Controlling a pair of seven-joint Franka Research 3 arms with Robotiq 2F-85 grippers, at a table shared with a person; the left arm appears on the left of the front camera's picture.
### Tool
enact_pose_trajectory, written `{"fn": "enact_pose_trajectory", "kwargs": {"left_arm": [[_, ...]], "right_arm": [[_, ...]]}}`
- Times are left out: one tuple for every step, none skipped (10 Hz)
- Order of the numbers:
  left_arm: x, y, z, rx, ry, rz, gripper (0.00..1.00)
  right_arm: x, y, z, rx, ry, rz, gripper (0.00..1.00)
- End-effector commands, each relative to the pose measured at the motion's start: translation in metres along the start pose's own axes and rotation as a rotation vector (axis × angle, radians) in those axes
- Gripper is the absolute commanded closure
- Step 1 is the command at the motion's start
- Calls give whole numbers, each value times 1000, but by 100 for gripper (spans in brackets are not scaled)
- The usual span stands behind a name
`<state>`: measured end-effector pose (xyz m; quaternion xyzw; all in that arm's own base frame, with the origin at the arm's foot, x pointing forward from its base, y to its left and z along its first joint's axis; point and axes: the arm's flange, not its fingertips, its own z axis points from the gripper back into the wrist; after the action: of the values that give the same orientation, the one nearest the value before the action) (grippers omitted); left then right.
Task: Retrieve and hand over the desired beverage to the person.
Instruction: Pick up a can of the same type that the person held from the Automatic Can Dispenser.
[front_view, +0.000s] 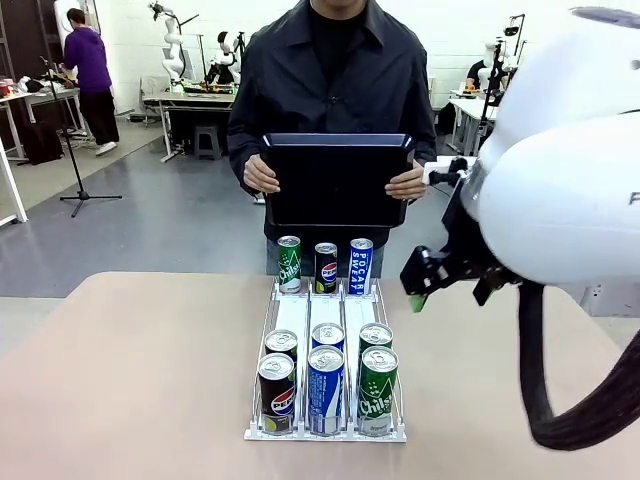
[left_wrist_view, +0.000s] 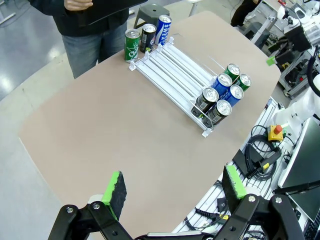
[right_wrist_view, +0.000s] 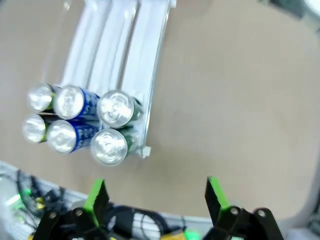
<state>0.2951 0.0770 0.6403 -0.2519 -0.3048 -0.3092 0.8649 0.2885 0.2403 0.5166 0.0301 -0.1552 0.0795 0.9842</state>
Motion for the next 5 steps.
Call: {"fn": "enact_pose_trajectory", "kwargs": {"left_arm": [[-1,1,1,-15,-11,-22,0],[-1,1,1,-15,-11,-22,0],[-1,1,1,-15,-11,-22,0],[-1,1,1,-15,-11,-22,0],[-1,1,1,-15,-11,-22,0]], "right_arm": [[-4,26,-23,4,74,-148,0],[-5,35,-34,1,91,-186,0],[-3,44,-46,17,106,-197,0],[-2,54,-60,29,141,-180,0],[1,61,-72,32,163,-176,0]]}}
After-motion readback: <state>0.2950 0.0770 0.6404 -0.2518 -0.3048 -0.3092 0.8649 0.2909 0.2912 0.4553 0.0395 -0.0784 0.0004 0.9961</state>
